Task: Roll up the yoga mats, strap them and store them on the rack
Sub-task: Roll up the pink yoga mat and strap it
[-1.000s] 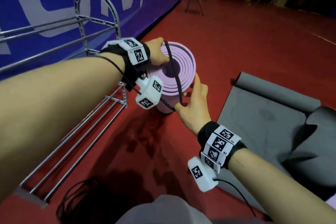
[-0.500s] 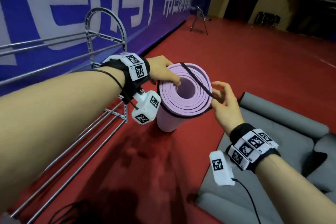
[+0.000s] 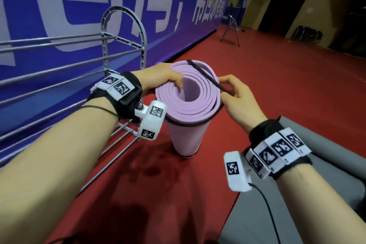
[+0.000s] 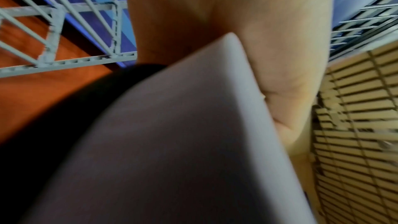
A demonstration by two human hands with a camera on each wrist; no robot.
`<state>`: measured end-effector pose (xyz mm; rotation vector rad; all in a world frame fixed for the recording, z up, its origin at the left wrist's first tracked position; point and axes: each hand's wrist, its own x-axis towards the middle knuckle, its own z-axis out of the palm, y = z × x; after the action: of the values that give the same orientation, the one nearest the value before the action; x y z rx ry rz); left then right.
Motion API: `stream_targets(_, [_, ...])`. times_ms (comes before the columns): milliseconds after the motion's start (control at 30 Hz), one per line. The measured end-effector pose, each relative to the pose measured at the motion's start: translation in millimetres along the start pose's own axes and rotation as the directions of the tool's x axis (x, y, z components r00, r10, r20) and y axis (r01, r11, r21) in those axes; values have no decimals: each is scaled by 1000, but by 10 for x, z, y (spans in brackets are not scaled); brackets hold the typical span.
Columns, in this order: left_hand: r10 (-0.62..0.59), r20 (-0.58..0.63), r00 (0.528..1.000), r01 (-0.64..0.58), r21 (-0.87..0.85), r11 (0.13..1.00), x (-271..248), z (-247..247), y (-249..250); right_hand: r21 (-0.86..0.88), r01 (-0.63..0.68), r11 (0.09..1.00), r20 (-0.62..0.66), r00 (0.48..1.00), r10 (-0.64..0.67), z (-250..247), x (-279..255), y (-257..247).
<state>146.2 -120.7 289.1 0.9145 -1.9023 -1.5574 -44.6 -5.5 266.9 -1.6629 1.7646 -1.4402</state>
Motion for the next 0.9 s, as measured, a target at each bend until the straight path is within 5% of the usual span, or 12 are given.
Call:
stream_targets(200, [30, 83, 996, -32, 31, 999, 33, -71, -97, 47, 85, 995, 73, 993, -88, -51, 88, -83])
stream_targets(333, [-15, 161, 987, 12, 17, 1000, -12, -70, -77, 191, -134, 972, -78, 986, 151, 7, 225, -41])
stream_targets(433, [3, 214, 977, -10, 33, 999, -56, 23, -127, 363, -384, 849, -18, 908, 419, 42, 161, 30])
stream_targets(500, [11, 168, 986, -8, -16, 1000, -47, 71, -142, 401, -379, 834, -72, 895, 441, 84, 57, 160])
stream_targets(600, [11, 54, 998, -5, -108, 994, 7, 38, -108, 60, -179, 982, -320, 928, 189, 126, -62, 396])
stream_targets(800, [-28, -134, 991, -6, -251, 968, 120, -7, -133, -282, -158, 946, -281, 957, 76, 348, -475, 759])
stream_targets(900, [-36, -137, 990, -4, -277, 961, 173, -22, -109, -273, -200, 941, -255, 958, 129, 456, -567, 823])
